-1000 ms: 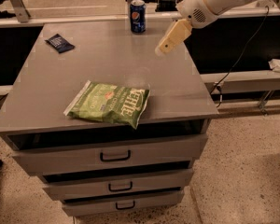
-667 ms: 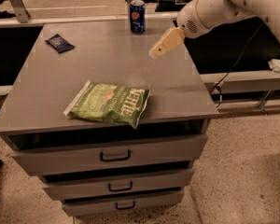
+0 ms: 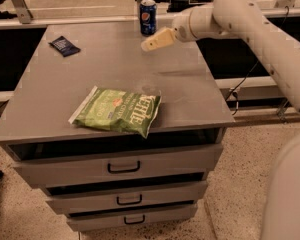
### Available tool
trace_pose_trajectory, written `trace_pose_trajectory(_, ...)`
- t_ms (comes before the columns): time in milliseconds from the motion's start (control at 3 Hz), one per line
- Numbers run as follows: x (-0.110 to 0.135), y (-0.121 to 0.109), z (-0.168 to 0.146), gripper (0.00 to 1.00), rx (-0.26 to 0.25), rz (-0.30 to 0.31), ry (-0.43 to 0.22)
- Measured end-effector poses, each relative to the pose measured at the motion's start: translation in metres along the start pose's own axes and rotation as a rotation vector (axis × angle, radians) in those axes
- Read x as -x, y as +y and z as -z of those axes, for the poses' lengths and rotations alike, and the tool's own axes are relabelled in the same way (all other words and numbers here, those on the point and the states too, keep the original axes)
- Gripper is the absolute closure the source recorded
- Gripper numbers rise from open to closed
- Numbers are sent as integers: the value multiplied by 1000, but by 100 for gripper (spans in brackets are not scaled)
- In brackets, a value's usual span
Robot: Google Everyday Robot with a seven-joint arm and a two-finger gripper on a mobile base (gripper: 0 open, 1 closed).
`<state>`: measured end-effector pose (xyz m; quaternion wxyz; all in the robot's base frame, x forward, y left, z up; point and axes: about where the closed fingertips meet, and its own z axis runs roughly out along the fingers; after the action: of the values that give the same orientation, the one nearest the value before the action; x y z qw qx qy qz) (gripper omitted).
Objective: Knock pepsi can over
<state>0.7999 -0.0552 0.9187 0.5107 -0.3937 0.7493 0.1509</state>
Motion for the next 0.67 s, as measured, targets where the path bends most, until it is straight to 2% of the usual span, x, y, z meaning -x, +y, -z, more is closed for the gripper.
trace_pose_trajectory(333,22,-26,-51,0,-18,-36,-109)
trace_pose_trajectory(667,39,-45,-86,0,-46,-55,-178)
